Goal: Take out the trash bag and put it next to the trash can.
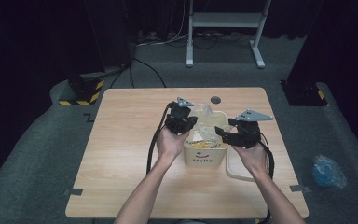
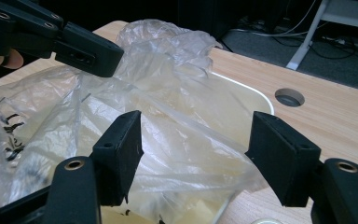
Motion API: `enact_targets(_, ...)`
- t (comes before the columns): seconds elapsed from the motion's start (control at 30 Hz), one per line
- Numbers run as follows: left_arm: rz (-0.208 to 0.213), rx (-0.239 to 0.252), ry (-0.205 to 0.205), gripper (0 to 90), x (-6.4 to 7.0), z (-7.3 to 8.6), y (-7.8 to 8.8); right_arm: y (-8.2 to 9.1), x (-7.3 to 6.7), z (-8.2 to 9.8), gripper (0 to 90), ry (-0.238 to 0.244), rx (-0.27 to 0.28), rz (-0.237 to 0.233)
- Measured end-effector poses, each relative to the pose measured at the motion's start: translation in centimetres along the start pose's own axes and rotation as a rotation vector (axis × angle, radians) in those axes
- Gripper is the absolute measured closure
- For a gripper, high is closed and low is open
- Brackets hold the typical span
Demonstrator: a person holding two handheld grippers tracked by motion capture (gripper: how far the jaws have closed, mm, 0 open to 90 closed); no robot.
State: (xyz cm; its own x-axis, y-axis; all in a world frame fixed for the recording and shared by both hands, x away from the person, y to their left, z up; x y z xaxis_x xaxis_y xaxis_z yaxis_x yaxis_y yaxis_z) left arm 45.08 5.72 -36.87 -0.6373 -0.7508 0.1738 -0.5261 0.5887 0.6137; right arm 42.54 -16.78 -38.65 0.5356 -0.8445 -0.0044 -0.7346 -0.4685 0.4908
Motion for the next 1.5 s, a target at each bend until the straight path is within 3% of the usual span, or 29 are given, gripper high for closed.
enact_targets(0.37,-0.002,0.012,0.011,90.0,-0.4,-0.2,0.4,1.0,1.6,0.7,34.7,-0.039,0.008,0.028)
enact_targets(0.77,0.019,0.062,0.026,90.0,-1.0,-0.7,2.3,1.7,3.7,2.2,34.9,-0.077,0.000,0.093)
enact_targets(1.1,0.033,0.107,0.020,90.0,-0.7,-1.7,4.0,1.7,5.2,3.5,35.4,-0.102,-0.013,0.148)
enact_targets(1.5,0.039,0.146,0.032,90.0,-1.2,-2.1,5.6,0.9,6.7,5.9,35.4,-0.125,-0.079,0.206)
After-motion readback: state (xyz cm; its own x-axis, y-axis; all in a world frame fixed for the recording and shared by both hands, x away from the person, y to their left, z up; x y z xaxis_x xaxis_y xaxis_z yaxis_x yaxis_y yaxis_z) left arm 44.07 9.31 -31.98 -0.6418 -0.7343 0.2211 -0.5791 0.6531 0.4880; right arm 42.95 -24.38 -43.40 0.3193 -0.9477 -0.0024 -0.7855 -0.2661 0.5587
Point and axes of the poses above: each handheld gripper's, and its own axes: y roughly backward along the jaws, z roughly out of its underside, x roughly to its right, the point moved 1 cm from there along -y, roughly forward along the jaws, and after that the axes turned 6 degrees about z, right-handed, at the moved point
